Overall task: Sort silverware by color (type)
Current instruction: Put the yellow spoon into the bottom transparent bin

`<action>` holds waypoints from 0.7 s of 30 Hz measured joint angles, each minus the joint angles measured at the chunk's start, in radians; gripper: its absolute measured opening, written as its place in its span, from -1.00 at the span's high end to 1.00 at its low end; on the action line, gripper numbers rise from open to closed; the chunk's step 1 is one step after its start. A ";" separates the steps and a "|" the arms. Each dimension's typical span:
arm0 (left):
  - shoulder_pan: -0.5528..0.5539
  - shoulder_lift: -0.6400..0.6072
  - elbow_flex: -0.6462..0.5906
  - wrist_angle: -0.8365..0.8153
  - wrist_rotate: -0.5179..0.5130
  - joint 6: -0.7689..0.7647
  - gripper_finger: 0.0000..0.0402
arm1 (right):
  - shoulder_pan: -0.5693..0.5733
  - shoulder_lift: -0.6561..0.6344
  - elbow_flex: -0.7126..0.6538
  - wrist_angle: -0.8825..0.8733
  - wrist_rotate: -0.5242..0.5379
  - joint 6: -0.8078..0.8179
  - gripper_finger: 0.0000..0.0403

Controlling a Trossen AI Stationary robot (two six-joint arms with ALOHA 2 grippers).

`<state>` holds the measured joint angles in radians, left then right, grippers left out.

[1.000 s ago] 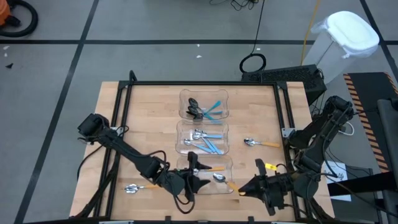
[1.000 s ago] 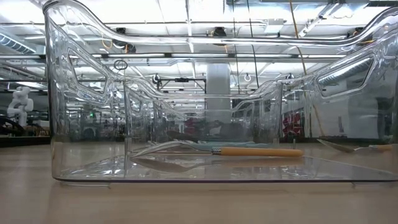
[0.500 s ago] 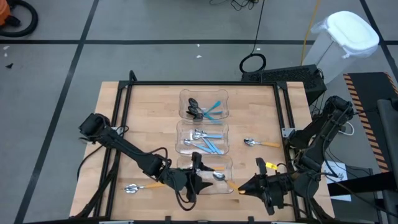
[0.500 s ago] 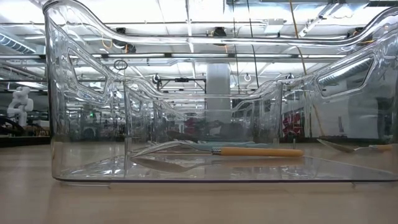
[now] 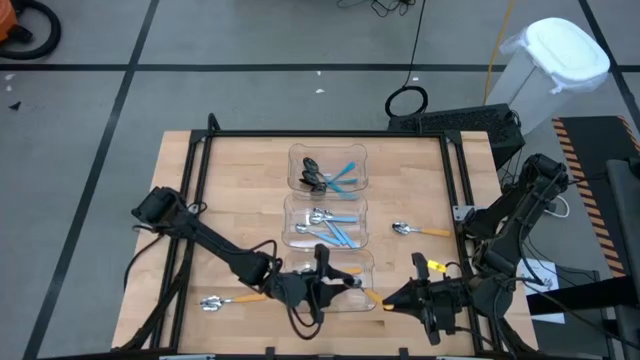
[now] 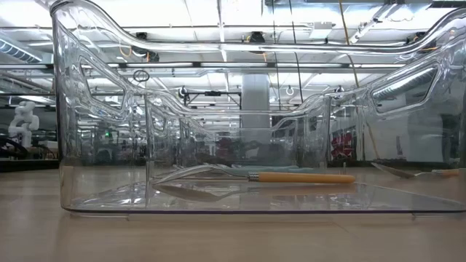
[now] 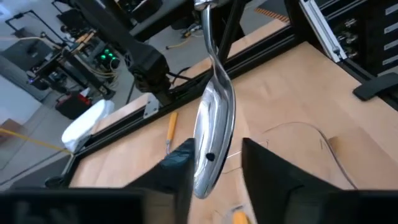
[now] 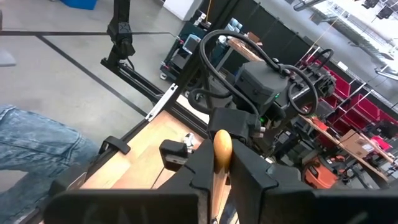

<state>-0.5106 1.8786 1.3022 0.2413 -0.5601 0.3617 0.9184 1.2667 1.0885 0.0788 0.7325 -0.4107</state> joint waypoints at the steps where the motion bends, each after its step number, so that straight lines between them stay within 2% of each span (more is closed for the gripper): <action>1: 0.000 0.000 0.000 0.000 -0.002 0.005 0.44 | 0.000 0.000 0.000 0.000 0.000 -0.001 0.87; 6: 0.000 0.000 0.000 -0.001 -0.007 0.029 0.85 | 0.000 0.000 0.000 0.000 0.004 0.001 0.87; 8: -0.004 0.000 0.000 -0.006 -0.011 0.043 0.94 | -0.001 -0.001 0.000 0.002 0.006 0.008 0.87; 16: -0.031 -0.002 0.000 -0.031 -0.132 0.092 0.95 | -0.001 -0.002 0.000 -0.018 0.009 0.044 0.77; 21: -0.038 -0.033 0.002 -0.135 -0.189 0.081 0.95 | -0.001 -0.001 0.000 -0.058 0.055 0.093 0.68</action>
<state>-0.5484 1.8453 1.3041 0.1068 -0.7494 0.4424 0.9173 1.2659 1.0885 0.0207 0.7879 -0.3173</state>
